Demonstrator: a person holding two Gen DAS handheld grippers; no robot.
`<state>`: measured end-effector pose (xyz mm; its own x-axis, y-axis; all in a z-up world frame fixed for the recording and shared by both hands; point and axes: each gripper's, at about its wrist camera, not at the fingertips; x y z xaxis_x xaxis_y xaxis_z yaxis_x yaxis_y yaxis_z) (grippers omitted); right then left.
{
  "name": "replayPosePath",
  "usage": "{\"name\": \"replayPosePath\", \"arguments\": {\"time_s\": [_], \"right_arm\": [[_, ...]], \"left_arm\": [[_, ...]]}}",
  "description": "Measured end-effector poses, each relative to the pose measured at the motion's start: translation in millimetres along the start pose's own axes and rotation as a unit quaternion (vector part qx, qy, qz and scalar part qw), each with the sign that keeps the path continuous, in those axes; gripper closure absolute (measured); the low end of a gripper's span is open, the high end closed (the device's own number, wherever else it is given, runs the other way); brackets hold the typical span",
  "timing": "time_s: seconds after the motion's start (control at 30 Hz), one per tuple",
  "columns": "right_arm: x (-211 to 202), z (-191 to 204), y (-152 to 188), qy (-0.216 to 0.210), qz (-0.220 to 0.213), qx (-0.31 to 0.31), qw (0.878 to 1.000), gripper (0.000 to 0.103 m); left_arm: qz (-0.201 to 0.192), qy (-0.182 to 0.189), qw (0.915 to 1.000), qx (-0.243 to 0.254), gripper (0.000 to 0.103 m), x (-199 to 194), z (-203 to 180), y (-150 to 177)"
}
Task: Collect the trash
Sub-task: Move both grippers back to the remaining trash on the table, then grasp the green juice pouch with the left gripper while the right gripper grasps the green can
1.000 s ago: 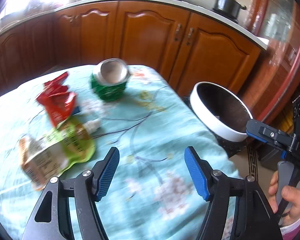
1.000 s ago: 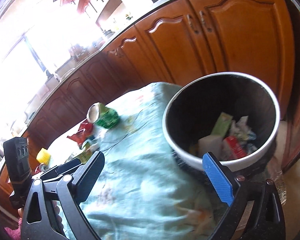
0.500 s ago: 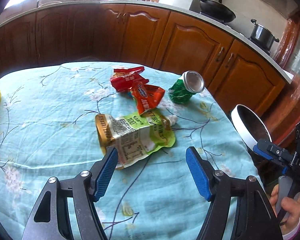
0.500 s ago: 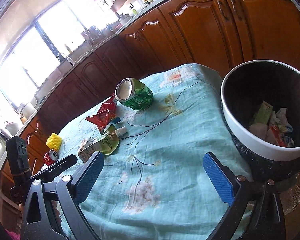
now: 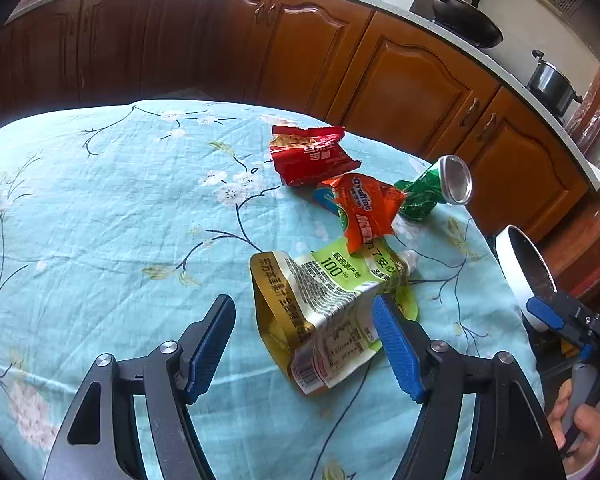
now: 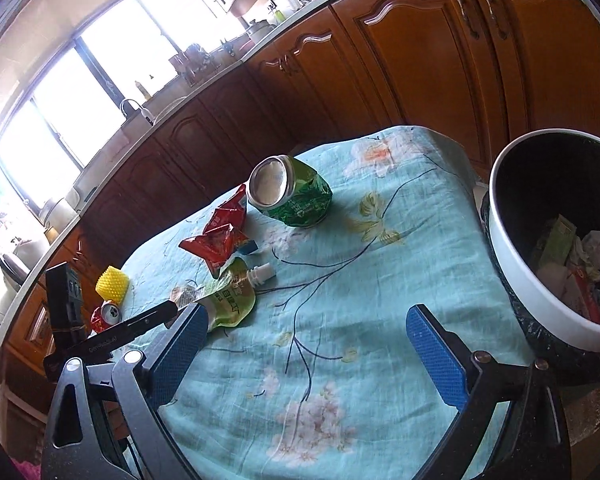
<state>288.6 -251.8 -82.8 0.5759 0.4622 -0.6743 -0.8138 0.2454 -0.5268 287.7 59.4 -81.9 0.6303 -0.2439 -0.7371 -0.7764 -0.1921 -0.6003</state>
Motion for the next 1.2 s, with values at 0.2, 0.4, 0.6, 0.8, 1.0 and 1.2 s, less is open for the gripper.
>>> {"name": "replayPosePath", "arguments": {"time_s": [0.2, 0.4, 0.6, 0.8, 1.0, 1.2], "right_arm": [[19, 9, -32, -0.008, -0.02, -0.001, 1.0, 0.003], [55, 28, -74, 0.009, -0.04, -0.026, 0.999, 0.012], [98, 31, -102, 0.02, -0.022, -0.03, 0.999, 0.041], [101, 24, -88, 0.028, 0.01, -0.042, 0.999, 0.064], [83, 14, -62, 0.02, 0.035, -0.047, 0.998, 0.061], [63, 11, -59, -0.018, 0.026, -0.009, 0.999, 0.052]], "left_arm": [[0.005, 0.017, 0.9997, -0.019, 0.034, 22, 13, -10], [0.008, 0.029, 0.9995, -0.003, 0.05, 22, 5, 2], [0.018, 0.049, 0.9986, -0.01, 0.056, -1, -1, 25], [0.038, 0.045, 0.9982, 0.01, 0.057, -17, -3, 42], [0.0, 0.022, 0.9996, 0.017, 0.048, -38, 2, 25], [-0.016, 0.016, 0.9988, 0.043, 0.039, -43, -10, 19]]}}
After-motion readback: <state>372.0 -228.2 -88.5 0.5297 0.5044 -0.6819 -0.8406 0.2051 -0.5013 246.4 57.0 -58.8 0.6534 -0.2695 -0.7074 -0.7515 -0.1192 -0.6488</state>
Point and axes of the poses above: each gripper's, at about its wrist camera, not at the fingertips, and x roughly the way its jaws point, z to its left, y to its underside, and after that the axes turned 2 degrees about x, right-handed
